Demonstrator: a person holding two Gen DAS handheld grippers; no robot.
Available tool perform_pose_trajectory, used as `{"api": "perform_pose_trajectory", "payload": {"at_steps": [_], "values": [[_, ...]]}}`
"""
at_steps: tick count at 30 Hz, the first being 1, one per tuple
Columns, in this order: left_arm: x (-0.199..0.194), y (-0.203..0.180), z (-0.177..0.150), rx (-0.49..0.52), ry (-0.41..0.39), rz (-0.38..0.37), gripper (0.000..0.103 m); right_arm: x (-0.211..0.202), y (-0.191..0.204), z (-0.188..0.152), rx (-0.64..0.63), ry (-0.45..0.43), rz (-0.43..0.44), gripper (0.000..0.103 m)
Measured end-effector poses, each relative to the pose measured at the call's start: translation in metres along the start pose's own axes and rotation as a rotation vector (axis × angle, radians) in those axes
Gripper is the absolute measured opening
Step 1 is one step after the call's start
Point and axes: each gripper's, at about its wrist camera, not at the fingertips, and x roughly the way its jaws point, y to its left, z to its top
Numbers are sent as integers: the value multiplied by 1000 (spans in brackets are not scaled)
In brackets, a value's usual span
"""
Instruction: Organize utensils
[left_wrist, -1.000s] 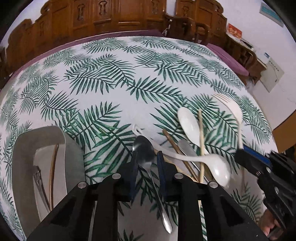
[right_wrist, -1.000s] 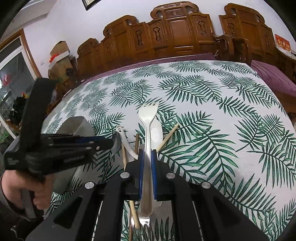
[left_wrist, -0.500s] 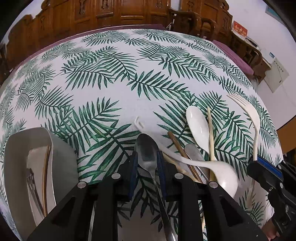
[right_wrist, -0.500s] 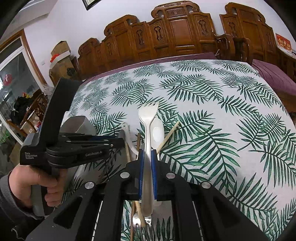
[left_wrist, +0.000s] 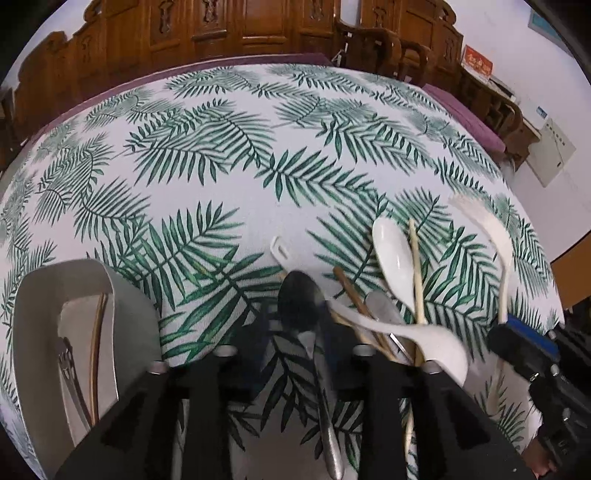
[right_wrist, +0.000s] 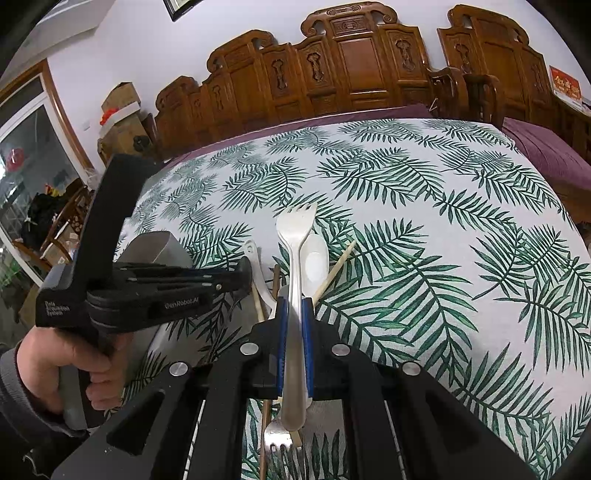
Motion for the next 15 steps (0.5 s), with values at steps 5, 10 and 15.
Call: {"api": "perform_pose_trajectory", "payload": {"at_steps": [5,10,15], "values": [[9,-4,5,9,19,16,46,0,1,0,-5,2,3,10],[17,-8,6,25,30,30,46,1,1,0,-5,6,1,10],[16,-8,6,25,35,24,27,1,2,0,-7,9,-1,10]]}}
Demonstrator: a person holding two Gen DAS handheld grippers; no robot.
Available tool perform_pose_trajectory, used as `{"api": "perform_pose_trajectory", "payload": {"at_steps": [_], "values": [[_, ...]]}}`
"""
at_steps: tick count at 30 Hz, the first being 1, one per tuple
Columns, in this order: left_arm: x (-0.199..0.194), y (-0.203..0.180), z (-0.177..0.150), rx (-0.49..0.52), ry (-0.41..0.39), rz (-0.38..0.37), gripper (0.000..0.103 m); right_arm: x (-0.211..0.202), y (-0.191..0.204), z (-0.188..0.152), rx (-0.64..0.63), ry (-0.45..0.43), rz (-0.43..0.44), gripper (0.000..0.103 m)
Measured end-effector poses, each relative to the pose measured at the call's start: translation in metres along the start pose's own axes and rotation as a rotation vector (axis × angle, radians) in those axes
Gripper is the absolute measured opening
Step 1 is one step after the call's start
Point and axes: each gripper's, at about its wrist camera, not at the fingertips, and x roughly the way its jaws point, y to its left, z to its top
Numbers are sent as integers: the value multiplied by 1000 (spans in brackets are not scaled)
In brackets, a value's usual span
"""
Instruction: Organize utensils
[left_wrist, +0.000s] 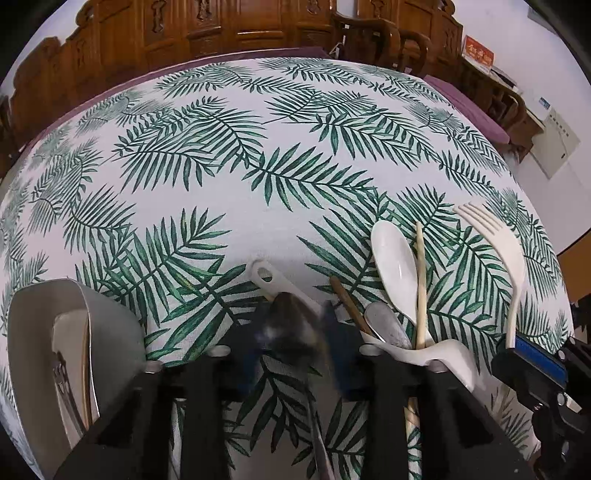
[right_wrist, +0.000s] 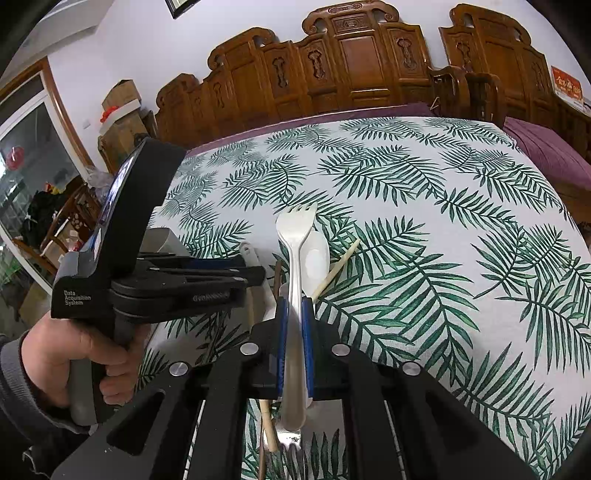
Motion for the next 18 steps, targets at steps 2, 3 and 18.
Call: {"api": "perform_pose_trajectory", "payload": {"at_steps": [2,3,18], "values": [[-2,1,-2,2,4,7,27,0,0,0,0,0,-1,10],[-3,2,-4,3,1,7,27,0,1,0,-1,-1,-1,10],[-90,10,-20,23,-196,-39,26,-4,14,0,-33,-18,-11,10]]}}
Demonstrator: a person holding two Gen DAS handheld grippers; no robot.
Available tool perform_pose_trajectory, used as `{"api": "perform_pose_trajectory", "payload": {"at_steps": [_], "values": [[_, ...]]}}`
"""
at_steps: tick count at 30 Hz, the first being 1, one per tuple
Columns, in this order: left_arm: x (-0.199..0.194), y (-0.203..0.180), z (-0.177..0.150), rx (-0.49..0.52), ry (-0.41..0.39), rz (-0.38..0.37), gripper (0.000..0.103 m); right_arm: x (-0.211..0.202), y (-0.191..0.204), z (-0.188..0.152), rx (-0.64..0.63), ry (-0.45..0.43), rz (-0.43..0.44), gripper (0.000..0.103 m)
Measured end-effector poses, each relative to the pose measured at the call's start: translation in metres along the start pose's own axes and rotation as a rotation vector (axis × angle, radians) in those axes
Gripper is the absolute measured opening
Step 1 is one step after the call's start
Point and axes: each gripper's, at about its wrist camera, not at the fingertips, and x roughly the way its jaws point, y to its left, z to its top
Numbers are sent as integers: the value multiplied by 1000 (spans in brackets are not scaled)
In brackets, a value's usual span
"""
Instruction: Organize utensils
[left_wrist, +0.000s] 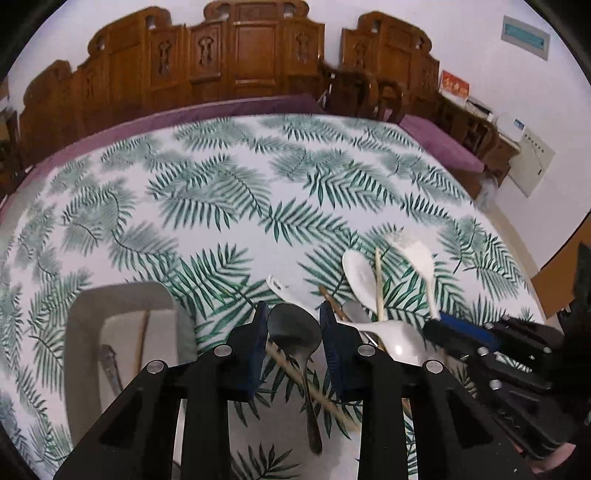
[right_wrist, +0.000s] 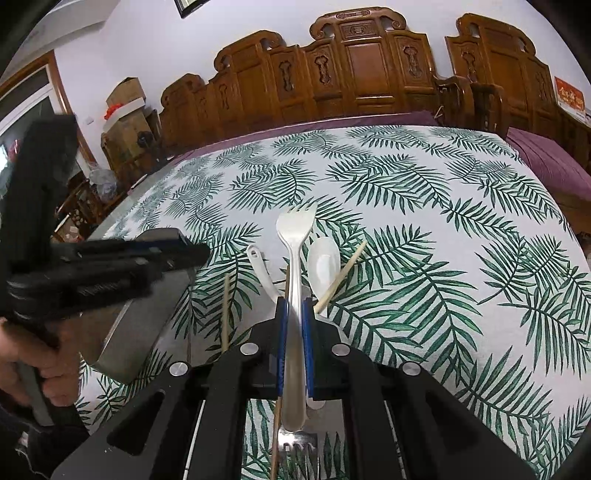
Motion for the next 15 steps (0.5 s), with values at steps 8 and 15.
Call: {"api": "perform_pose_trajectory", "payload": {"at_steps": [8,15], "values": [[-28,7,4,-8,-51,-10,26,-6,7,0,-17,-9,-7,10],[-64,13,4,-6,-110,-43,26,-10,20,1,-40,-20,0,10]]}}
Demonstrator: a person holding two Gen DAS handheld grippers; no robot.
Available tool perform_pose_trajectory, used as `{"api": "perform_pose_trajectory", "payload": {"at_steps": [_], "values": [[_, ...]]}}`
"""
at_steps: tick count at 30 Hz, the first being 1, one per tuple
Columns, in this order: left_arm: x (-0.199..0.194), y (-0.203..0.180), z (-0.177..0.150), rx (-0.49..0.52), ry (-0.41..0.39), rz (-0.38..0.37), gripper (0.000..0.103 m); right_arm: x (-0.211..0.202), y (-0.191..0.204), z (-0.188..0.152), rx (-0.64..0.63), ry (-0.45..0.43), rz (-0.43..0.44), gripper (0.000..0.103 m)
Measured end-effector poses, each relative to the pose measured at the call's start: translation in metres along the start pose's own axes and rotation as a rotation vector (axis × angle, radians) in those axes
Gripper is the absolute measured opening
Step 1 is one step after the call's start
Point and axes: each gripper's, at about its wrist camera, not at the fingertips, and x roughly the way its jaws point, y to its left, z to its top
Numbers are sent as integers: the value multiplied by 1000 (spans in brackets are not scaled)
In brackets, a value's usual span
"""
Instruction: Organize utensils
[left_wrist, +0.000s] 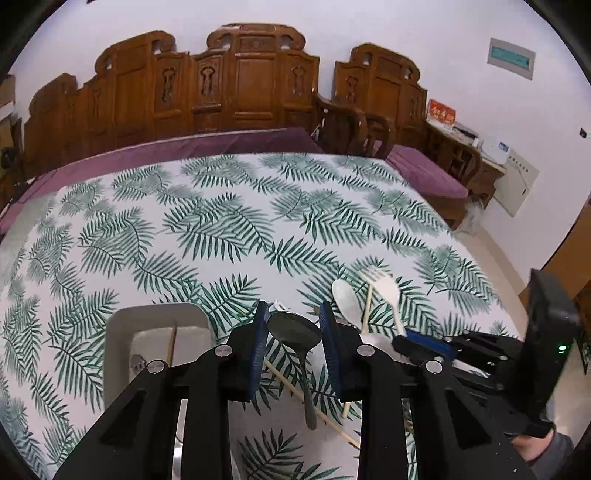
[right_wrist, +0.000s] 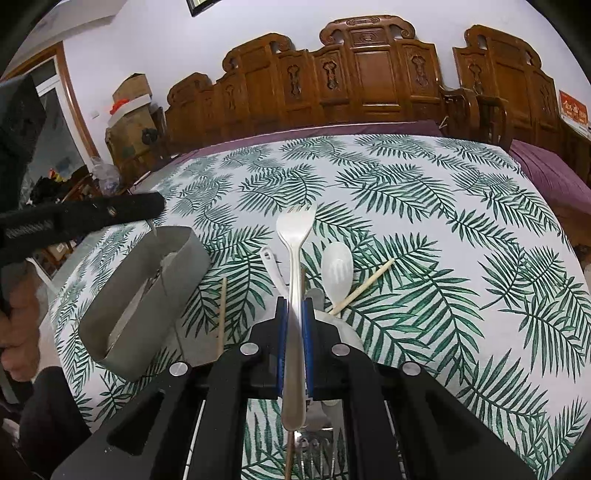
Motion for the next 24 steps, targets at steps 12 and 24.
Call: {"api": "perform_pose_trajectory", "payload": {"at_steps": [12,24], "values": [[-73,29,-4,0,-101,4,26,-8,41,-6,-73,-10,0,10],[-57,86,-30,-17,-19,100,26,4,45,-13,-77,28,-13,10]]}}
